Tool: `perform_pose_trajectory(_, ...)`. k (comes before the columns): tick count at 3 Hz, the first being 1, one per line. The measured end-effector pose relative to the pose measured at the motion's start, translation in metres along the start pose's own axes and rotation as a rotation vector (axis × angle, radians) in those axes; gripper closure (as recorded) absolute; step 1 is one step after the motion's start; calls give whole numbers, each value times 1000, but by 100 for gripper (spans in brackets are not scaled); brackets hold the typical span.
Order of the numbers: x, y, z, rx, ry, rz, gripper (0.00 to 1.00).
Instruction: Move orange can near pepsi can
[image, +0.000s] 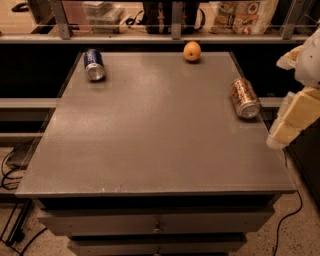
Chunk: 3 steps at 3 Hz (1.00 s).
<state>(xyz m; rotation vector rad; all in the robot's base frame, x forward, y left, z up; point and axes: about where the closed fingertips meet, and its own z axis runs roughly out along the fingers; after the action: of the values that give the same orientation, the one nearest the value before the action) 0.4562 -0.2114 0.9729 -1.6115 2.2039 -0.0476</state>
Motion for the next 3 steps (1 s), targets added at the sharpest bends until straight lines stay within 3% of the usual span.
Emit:
perform_pose_trajectory(2, -10, -30, 32, 41, -101, 112, 0)
perform_pose_trajectory(3, 0, -54, 59, 20, -187, 217, 0)
